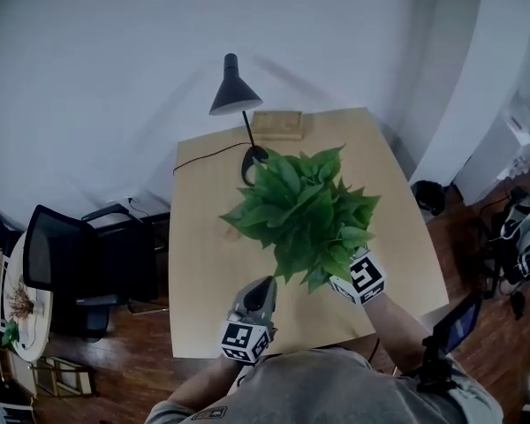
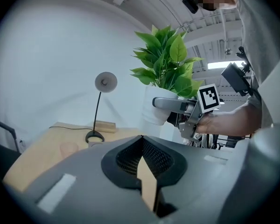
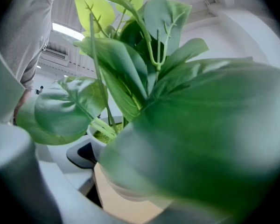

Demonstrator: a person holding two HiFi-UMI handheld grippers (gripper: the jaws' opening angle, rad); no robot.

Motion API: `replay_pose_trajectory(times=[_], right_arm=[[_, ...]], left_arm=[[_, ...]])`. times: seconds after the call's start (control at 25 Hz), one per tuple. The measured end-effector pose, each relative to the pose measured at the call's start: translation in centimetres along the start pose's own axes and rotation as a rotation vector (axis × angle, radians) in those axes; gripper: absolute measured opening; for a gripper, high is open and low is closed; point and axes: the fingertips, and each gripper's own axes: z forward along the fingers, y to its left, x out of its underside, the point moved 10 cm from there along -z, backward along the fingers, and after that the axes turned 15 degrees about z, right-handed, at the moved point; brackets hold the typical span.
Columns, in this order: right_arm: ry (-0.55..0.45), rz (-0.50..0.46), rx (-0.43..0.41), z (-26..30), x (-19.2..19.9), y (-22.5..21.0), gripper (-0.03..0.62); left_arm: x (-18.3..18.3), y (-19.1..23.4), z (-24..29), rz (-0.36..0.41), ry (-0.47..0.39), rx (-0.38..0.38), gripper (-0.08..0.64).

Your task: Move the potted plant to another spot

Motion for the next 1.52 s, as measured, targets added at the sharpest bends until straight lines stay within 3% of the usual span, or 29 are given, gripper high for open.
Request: replay_pose_trajectory(times=[0.4,0.84,1.16,1.52], right_arm=[[0.008,-0.018,-0.010,-0.2,-0.7,-0.3,0.535],[0.021,-0.018,-0.158,0.5,0.7,0.9,0.535],[0.043,-0.021,-0.250,4.9,1.4,4.6,0.535],[0.037,-0.011,-0.245,11.6,1.8,11.0,0.535]], left_arm=[[-0.1,-0.9,-0.4,-0.023,-0.001,-0.028,-0.006],[-0.2,-2.4,-3.2,-0.023,0.000,-0.235,-0.006],[0.3,0.3,-6.9,-0.033,0.001,-0.348,-0.006],[1.6,7.2,-12.6,-0.035,-0.001,-0.344,-0.006]])
